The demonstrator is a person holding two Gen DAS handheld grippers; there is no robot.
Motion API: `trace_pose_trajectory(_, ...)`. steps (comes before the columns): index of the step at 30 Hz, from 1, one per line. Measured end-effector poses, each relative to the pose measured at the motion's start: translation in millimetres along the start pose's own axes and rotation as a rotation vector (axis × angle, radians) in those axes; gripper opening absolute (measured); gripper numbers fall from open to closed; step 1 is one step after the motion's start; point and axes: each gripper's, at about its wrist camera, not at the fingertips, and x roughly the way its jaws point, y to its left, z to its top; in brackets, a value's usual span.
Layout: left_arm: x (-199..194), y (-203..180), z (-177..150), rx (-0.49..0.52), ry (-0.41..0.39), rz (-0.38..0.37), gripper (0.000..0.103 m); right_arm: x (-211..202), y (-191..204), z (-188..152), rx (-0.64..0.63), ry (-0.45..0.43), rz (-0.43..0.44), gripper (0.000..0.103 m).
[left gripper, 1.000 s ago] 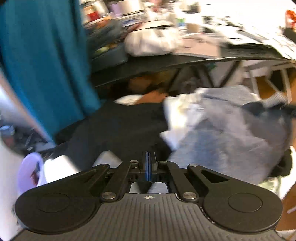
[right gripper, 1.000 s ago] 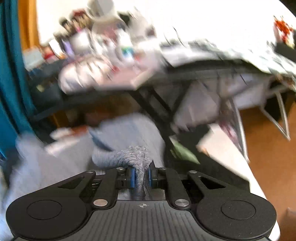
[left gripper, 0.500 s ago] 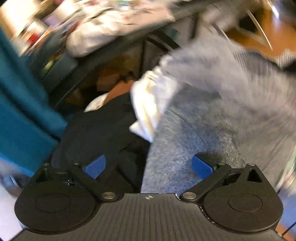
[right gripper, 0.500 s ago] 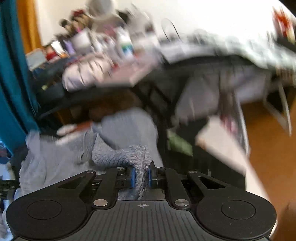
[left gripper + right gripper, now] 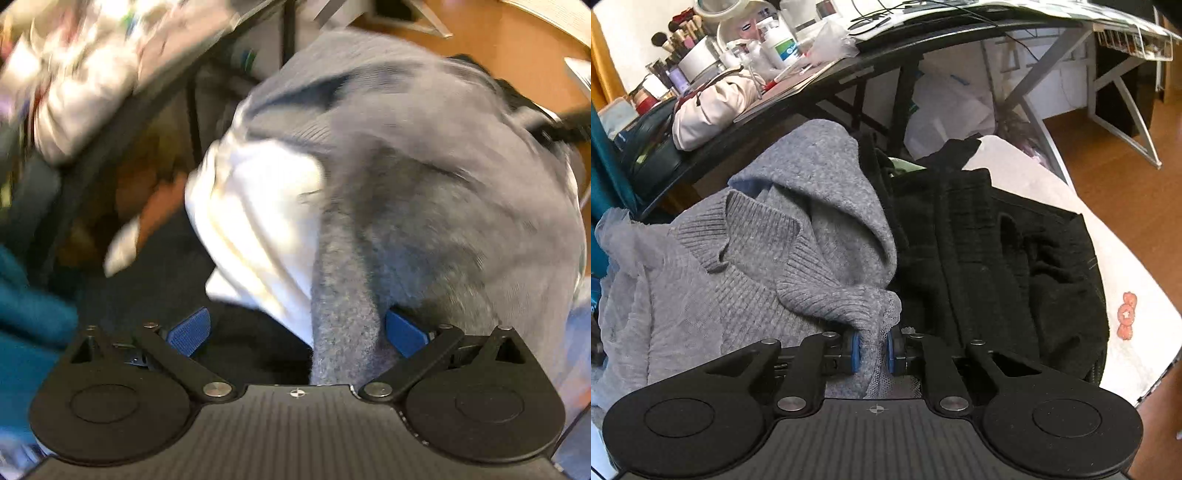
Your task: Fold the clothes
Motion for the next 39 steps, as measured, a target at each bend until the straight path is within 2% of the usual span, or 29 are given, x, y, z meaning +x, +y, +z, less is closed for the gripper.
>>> trace_pose_trajectory(1, -1, -3, -4, 0.007, -0.023, 0.013, 0.103, 1, -2, 1, 0.012, 0.003, 0.005, 0.012)
trace_pose_trajectory(5, -2, -2, -15, -0.075, -0.055, 0.021, 0.103, 2, -3, 4, 0.001, 0.01, 0.01, 0.013)
trace_pose_trajectory(14, 3, 23, -29, -0.413, -0.03, -0.066, 0.103, 4, 2, 12, -0.077, 0.033, -0.007, 0.016)
trace_pose_trajectory(15, -2, 23, -29, -0.415, -0.045, -0.061, 0.103, 5, 2, 13, -0.085, 0.035, -0.009, 0.016)
trace_pose_trajectory(16, -6, 22, -29, -0.416, -0.06, -0.055, 0.098, 5, 2, 13, -0.095, 0.034, -0.01, 0.016)
trace_pose_trajectory(17, -11, 21, -30, -0.413, -0.076, -0.051, 0.081, 6, 2, 14, -0.105, 0.033, -0.012, 0.016)
trace_pose_trajectory(18, -18, 14, -29, -0.346, -0.115, -0.058, 0.07, 6, 2, 14, -0.115, 0.033, -0.013, 0.016)
trace_pose_trajectory(19, -25, 7, -29, -0.281, -0.152, -0.066, 0.051, 6, 2, 14, -0.125, 0.032, -0.014, 0.016)
trace_pose_trajectory(20, -28, 1, -27, -0.235, -0.163, -0.077, 0.036, 7, 3, 15, -0.135, 0.031, -0.016, 0.016)
trace_pose_trajectory(21, -31, -4, -26, -0.191, -0.173, -0.086, 0.03, 7, 3, 15, -0.145, 0.031, -0.017, 0.016)
trace_pose_trajectory(23, -29, -8, -22, -0.16, -0.172, -0.089, 0.026, 8, 3, 15, -0.164, 0.029, -0.02, 0.016)
trace_pose_trajectory(26, -23, 3, -19, -0.248, -0.149, -0.132, 0.024, 9, 3, 16, -0.194, 0.028, -0.024, 0.016)
trace_pose_trajectory(29, -29, 19, -16, -0.373, -0.134, -0.16, 0.007, 5, 6, 21, -0.2, 0.028, -0.04, 0.016)
trace_pose_trajectory(32, -66, 21, -22, -0.432, -0.194, -0.096, 0.007, -2, 11, 28, -0.217, 0.018, -0.064, 0.014)
trace_pose_trajectory(34, -93, 28, -28, -0.495, -0.231, -0.055, 0.007, -19, 26, 40, -0.28, -0.042, -0.077, 0.013)
trace_pose_trajectory(39, -163, 62, -62, -0.697, -0.403, 0.078, 0.007, -66, 84, 94, -0.386, -0.241, 0.049, 0.013)
